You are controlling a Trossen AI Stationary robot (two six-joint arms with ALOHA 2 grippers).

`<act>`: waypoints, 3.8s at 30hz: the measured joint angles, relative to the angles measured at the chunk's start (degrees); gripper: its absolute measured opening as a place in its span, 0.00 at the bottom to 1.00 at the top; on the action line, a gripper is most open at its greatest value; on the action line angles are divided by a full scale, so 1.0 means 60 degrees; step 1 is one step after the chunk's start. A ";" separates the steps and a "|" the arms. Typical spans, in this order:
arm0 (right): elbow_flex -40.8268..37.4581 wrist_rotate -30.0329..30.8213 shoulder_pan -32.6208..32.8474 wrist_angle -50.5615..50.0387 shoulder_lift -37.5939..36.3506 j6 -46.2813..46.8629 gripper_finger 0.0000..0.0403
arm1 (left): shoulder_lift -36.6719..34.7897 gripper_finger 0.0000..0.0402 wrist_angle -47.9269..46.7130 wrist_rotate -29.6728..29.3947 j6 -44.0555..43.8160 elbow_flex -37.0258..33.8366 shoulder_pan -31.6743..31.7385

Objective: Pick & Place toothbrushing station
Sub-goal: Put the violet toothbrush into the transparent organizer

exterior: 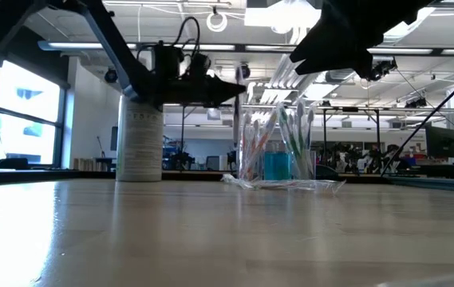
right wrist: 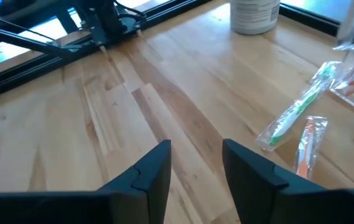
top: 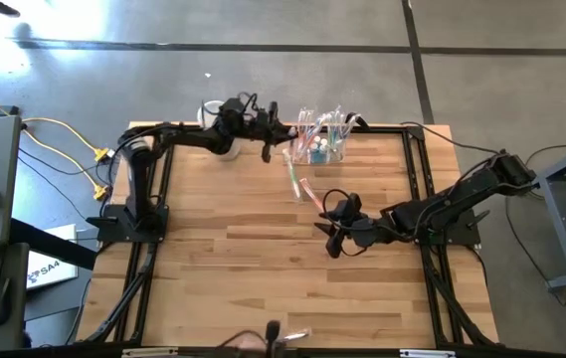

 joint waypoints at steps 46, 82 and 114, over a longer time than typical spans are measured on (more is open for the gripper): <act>-0.0004 -0.0034 0.0127 -0.0430 0.0058 -0.0257 0.32 | 0.1598 0.02 -0.1232 -0.1777 -0.1497 0.1633 0.0268; -0.0004 -0.0071 0.0126 -0.0496 0.0058 0.0001 0.32 | 0.1580 0.02 -0.4885 0.0062 -0.1084 0.3181 0.0330; -0.0007 -0.0262 0.0124 -0.0506 0.0058 -0.0071 0.32 | 0.1580 0.13 -0.6527 0.0292 -0.0495 0.3116 0.0311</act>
